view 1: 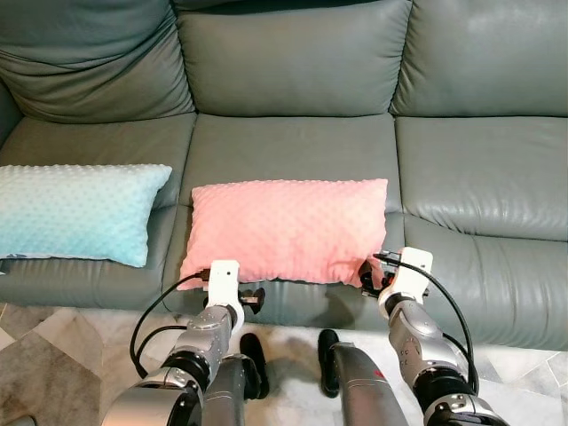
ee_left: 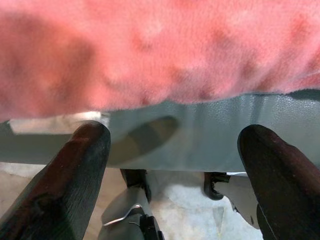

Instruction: Move the pillow to the sofa

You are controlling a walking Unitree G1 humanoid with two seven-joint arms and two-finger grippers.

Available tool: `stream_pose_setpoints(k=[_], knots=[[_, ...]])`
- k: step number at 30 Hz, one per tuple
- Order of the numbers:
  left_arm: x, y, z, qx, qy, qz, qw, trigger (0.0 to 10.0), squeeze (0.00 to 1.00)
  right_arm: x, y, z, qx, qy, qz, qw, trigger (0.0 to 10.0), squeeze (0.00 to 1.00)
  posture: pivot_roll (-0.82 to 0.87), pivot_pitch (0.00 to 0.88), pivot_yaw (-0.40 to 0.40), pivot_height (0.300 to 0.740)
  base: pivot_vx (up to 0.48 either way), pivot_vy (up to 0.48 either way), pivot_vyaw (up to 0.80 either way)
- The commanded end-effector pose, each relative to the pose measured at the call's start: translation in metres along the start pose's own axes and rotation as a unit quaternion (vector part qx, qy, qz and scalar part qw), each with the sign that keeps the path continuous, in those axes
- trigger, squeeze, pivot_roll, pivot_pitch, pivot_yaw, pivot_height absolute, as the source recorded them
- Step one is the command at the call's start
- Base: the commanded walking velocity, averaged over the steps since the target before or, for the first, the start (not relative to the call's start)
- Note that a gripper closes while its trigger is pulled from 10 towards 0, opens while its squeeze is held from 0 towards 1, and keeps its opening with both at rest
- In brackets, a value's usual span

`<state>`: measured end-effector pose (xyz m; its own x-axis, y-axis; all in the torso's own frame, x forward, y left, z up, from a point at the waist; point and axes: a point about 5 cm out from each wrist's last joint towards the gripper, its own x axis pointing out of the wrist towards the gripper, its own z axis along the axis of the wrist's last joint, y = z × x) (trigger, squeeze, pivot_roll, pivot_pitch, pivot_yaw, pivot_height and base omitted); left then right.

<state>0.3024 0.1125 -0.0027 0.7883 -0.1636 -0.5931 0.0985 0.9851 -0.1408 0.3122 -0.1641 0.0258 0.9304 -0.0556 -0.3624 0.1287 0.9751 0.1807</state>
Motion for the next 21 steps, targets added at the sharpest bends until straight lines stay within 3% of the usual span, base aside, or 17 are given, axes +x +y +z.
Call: stream_pose_setpoints(k=[1,5,12,13,14,16,17,21], knots=[[-0.004,0.008,-0.023,0.001,0.035,0.014,0.999,10.0,0.0,-0.006,0.003,-0.017,0.004,0.024,0.008,1.0,10.0,0.0,-0.08,0.405,0.115,0.74,0.0,0.0,0.0],[-0.005,0.008,-0.029,0.001,0.041,0.022,0.999,10.0,0.0,-0.005,0.01,-0.016,0.013,0.018,0.015,1.0,10.0,0.0,-0.08,0.401,0.117,0.74,0.0,0.0,0.0],[-0.002,-0.001,-0.016,0.007,0.011,0.014,1.0,10.0,0.0,-0.006,0.016,-0.012,0.019,0.002,0.023,1.0,10.0,0.0,-0.09,0.403,0.115,0.74,0.0,0.0,0.0],[0.001,-0.019,0.001,0.003,-0.028,-0.032,0.999,10.0,0.0,-0.007,0.017,-0.01,0.017,-0.006,0.025,1.0,10.0,0.0,-0.09,0.407,0.115,0.74,0.0,0.0,0.0],[0.001,-0.026,0.007,0.003,-0.04,-0.05,0.998,10.0,0.0,-0.007,0.016,-0.01,0.015,-0.008,0.025,1.0,10.0,0.0,-0.09,0.408,0.115,0.74,0.0,0.0,0.0],[0.001,-0.031,0.01,0.003,-0.047,-0.06,0.997,10.0,0.0,-0.007,0.016,-0.01,0.014,-0.009,0.025,1.0,10.0,0.0,-0.09,0.408,0.115,0.74,0.0,0.0,0.0],[0.002,-0.044,0.016,0.009,-0.061,-0.083,0.995,10.0,0.0,-0.009,0.013,-0.012,0.013,-0.008,0.021,1.0,10.0,0.0,-0.08,0.409,0.115,0.74,0.0,0.0,0.0],[0.002,-0.059,0.021,0.007,-0.069,-0.107,0.992,10.0,0.0,-0.011,0.007,-0.015,0.019,-0.004,0.011,1.0,10.0,0.0,-0.08,0.407,0.115,0.74,0.0,0.0,0.0]])
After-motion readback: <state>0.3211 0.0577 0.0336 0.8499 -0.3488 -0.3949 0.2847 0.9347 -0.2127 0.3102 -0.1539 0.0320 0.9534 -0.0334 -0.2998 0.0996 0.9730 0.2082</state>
